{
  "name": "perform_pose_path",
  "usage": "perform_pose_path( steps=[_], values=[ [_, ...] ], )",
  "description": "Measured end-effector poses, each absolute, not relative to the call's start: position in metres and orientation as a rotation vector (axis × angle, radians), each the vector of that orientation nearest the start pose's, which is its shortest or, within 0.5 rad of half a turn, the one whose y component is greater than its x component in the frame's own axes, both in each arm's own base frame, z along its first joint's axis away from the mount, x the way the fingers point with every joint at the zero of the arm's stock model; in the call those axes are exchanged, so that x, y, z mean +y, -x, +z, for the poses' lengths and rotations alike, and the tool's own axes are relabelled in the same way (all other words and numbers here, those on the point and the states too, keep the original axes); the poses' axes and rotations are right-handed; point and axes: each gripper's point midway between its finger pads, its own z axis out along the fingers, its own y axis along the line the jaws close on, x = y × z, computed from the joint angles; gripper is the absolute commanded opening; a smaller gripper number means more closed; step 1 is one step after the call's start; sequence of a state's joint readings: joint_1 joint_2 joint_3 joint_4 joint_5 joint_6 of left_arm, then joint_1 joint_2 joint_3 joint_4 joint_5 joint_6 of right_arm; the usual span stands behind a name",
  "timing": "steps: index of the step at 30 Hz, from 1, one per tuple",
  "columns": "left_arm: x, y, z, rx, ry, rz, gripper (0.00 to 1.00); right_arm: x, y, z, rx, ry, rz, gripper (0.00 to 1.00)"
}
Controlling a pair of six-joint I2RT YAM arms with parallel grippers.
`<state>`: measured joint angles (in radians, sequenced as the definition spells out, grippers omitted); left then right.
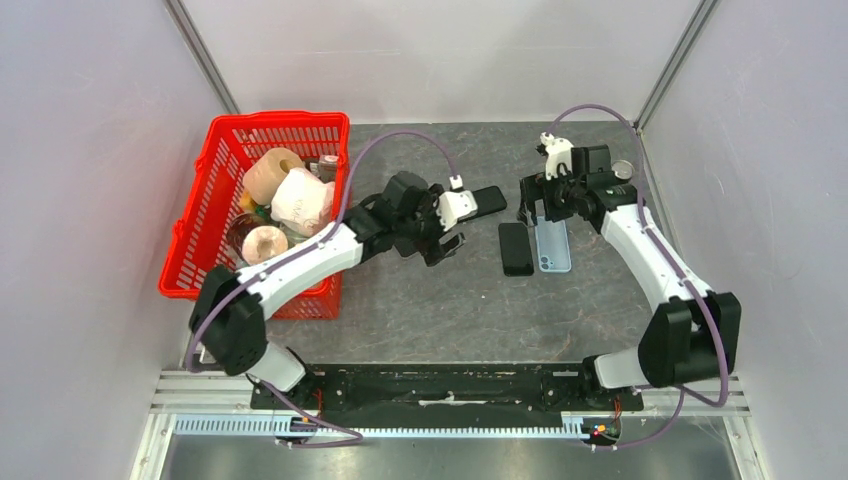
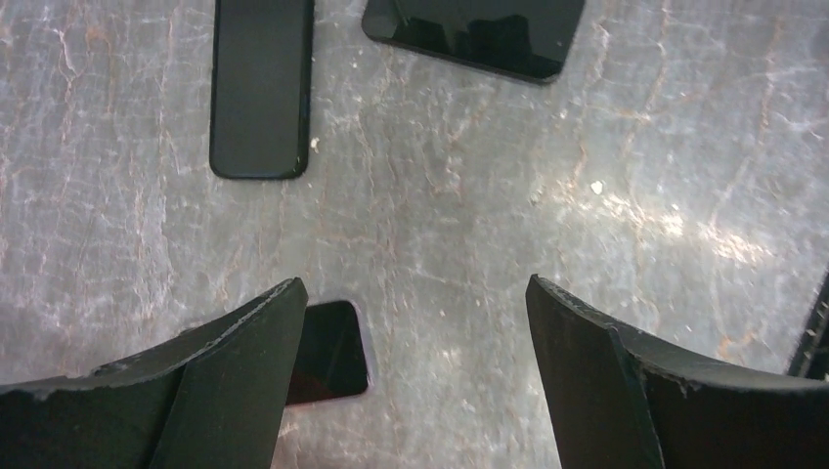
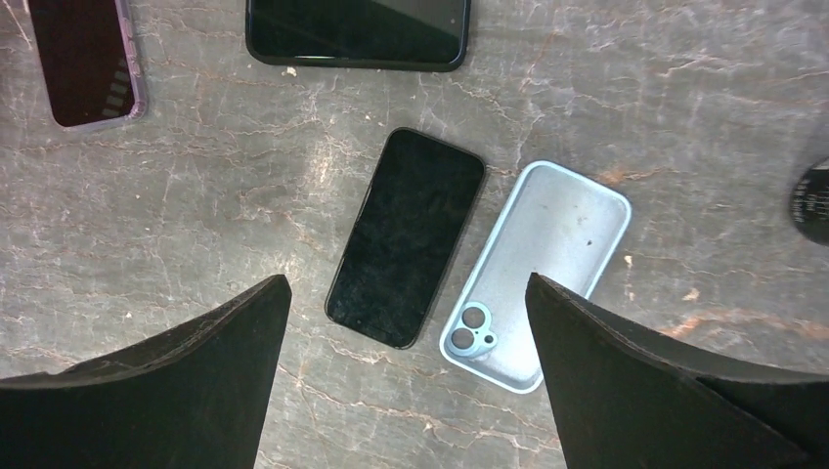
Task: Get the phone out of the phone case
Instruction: Adjust the phone at the center of the board.
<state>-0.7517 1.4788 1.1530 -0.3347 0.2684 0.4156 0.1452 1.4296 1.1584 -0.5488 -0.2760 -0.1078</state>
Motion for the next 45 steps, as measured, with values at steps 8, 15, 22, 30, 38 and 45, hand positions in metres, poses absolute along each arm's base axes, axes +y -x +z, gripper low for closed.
perform_pose_path(
  steps=[8, 15, 22, 30, 38, 45],
  values=[
    [-0.348, -0.35, 0.147, 1.856, -1.38, -0.424, 0.9, 0.078, -0.346, 0.182, 2.275, 0.413, 0.228, 0.97],
    [-0.358, -0.435, 0.111, 1.964, -1.321, -0.402, 0.91, 0.055, -0.327, 0.194, 2.239, 0.343, 0.162, 0.97],
    [-0.35, -0.476, 0.081, 2.053, -1.292, -0.393, 0.92, 0.044, -0.316, 0.198, 2.216, 0.309, 0.152, 0.97],
    [-0.358, -0.512, 0.108, 2.03, -1.118, -0.328, 0.88, 0.036, -0.314, 0.192, 2.234, 0.276, 0.182, 0.97],
    [-0.349, -0.535, 0.121, 2.031, -0.96, -0.167, 0.87, 0.033, -0.314, 0.192, 2.235, 0.261, 0.208, 0.97],
    [-0.357, -0.55, 0.158, 1.92, -0.952, 0.002, 0.88, 0.033, -0.314, 0.189, 2.242, 0.258, 0.232, 0.97]
  ],
)
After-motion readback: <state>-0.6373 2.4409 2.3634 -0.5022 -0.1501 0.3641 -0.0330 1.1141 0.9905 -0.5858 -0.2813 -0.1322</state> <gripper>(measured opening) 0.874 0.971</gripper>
